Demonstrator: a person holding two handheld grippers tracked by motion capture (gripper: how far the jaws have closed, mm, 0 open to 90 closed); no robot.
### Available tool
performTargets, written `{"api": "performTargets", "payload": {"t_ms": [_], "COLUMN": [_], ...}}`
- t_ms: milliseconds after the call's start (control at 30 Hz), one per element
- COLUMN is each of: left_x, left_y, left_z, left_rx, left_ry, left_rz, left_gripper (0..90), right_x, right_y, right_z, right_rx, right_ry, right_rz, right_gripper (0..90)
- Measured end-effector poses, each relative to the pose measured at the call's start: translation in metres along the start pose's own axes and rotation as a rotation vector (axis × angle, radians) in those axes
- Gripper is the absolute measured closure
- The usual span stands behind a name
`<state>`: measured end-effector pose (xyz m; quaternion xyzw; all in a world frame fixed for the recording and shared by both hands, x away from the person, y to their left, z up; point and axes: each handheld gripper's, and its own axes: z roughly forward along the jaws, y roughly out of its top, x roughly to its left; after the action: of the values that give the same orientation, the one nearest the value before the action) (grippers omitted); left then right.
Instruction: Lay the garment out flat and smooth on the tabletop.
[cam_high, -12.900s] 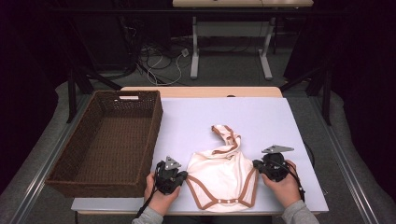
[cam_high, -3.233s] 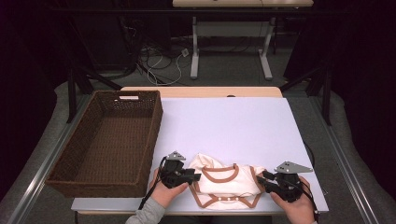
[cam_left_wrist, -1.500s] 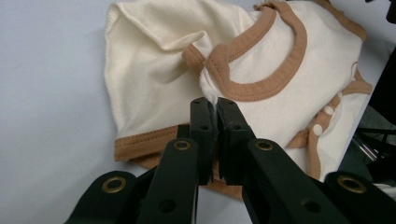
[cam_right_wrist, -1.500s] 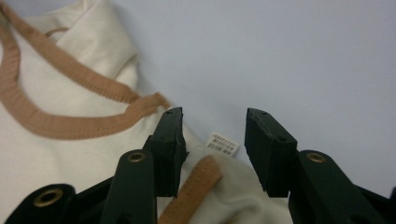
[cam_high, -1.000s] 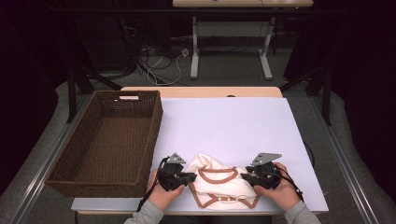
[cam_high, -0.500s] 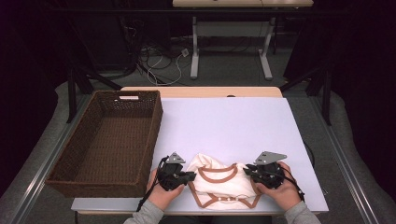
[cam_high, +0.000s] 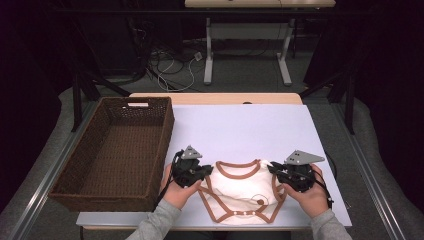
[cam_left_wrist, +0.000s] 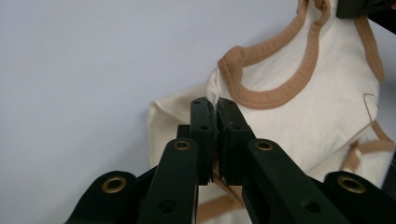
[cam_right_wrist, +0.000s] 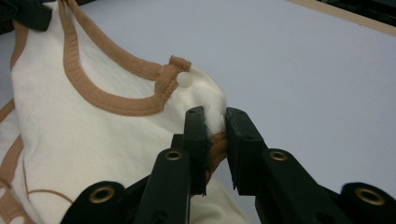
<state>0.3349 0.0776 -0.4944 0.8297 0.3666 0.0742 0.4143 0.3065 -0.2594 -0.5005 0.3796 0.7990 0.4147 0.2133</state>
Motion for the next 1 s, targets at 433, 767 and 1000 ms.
{"api": "performTargets", "payload": {"t_ms": [433,767,1000], "left_x": [0.027,0.036,0.043], "left_y": [0.066,0.110,0.133], "left_z": [0.007,0.004,-0.002], "left_rx": [-0.068,-0.128,-0.149], "left_ry": [0.061,0.101,0.121], "left_rz": [0.000,0.004,0.022], "left_gripper": [86.6,86.7,86.8], "right_x": [-0.044,-0.068,-0.073], "right_y": [0.053,0.095,0.119], "right_z": [0.008,0.011,0.010], "right_rx": [-0.048,-0.064,-0.078], "right_ry": [-0.045,-0.123,-0.176], "right_rz": [0.059,0.066,0.031], "right_gripper": [79.0,79.0,79.0]}}
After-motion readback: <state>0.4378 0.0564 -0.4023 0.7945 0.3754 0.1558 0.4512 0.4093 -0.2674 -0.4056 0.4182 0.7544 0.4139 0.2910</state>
